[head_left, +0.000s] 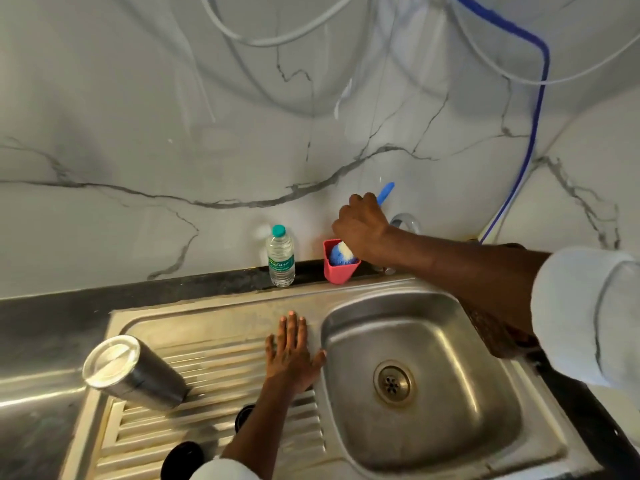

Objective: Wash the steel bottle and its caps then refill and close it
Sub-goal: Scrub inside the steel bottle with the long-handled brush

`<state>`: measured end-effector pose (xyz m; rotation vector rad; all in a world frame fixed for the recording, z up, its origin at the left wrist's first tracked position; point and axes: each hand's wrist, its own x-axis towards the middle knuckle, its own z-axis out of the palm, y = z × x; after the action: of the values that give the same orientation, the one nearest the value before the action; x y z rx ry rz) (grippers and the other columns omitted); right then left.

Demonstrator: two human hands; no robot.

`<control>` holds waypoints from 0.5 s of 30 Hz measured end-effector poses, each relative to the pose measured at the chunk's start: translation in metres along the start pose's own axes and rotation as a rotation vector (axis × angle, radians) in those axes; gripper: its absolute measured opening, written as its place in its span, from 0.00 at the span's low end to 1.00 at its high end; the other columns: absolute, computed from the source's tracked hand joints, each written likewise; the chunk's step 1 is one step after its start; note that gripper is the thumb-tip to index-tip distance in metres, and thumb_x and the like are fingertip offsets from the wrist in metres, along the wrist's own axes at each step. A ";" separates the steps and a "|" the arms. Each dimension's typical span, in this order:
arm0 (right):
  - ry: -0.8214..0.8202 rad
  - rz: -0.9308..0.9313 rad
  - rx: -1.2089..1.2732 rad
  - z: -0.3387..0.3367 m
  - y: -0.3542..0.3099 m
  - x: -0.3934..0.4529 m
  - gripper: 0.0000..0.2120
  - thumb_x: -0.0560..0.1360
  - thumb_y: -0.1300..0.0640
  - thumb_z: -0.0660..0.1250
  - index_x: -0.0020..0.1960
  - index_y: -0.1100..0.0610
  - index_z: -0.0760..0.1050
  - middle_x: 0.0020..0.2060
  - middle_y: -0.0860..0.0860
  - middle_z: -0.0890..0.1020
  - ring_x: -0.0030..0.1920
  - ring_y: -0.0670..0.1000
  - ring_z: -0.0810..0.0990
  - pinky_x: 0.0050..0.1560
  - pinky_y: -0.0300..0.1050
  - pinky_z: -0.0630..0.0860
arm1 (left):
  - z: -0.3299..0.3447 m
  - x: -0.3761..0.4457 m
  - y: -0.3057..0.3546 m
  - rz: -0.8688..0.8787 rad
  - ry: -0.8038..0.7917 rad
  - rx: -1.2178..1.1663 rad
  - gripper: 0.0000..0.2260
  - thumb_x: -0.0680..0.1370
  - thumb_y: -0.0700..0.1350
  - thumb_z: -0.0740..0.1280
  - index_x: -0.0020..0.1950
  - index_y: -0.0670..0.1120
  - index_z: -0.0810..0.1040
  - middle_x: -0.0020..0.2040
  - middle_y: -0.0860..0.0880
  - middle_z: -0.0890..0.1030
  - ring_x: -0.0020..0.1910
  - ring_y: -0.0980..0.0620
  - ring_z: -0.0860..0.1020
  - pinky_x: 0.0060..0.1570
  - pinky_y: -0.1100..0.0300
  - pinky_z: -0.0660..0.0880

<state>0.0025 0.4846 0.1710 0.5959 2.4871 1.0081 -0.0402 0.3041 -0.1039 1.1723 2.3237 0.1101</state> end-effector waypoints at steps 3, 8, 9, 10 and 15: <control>0.015 -0.011 0.091 -0.003 0.017 0.001 0.05 0.76 0.61 0.70 0.51 0.56 0.77 0.53 0.53 0.82 0.56 0.57 0.79 0.46 0.49 0.69 | 0.001 0.001 0.000 -0.004 0.003 -0.004 0.41 0.83 0.67 0.53 0.85 0.50 0.34 0.83 0.49 0.29 0.83 0.48 0.31 0.82 0.41 0.38; 0.043 0.045 0.108 -0.010 0.043 -0.010 0.09 0.76 0.65 0.68 0.54 0.57 0.77 0.53 0.55 0.81 0.56 0.59 0.79 0.47 0.51 0.68 | -0.003 -0.001 0.001 -0.003 -0.023 -0.003 0.41 0.83 0.67 0.53 0.85 0.50 0.33 0.83 0.49 0.28 0.83 0.47 0.30 0.82 0.41 0.37; 0.046 0.058 0.109 -0.011 0.047 -0.015 0.09 0.76 0.66 0.68 0.55 0.57 0.77 0.54 0.55 0.80 0.56 0.59 0.79 0.47 0.52 0.68 | -0.003 -0.001 0.001 -0.001 -0.027 -0.003 0.41 0.83 0.67 0.53 0.85 0.50 0.33 0.83 0.49 0.28 0.83 0.47 0.30 0.82 0.41 0.37; 0.055 0.071 0.112 -0.012 0.052 -0.020 0.10 0.75 0.66 0.68 0.55 0.57 0.77 0.53 0.55 0.80 0.56 0.59 0.79 0.47 0.52 0.69 | -0.003 -0.001 0.001 0.002 -0.030 -0.004 0.41 0.83 0.67 0.53 0.85 0.50 0.33 0.83 0.48 0.28 0.83 0.47 0.30 0.82 0.40 0.37; 0.074 0.144 0.204 -0.019 0.076 -0.051 0.08 0.75 0.65 0.68 0.50 0.56 0.73 0.46 0.53 0.76 0.53 0.58 0.81 0.46 0.51 0.67 | -0.005 0.000 0.001 0.005 -0.030 -0.006 0.42 0.83 0.67 0.53 0.85 0.50 0.33 0.83 0.48 0.28 0.83 0.47 0.30 0.82 0.40 0.37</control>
<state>0.0535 0.4967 0.2485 0.8251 2.6646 0.8460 -0.0415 0.3055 -0.0995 1.1692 2.2935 0.1002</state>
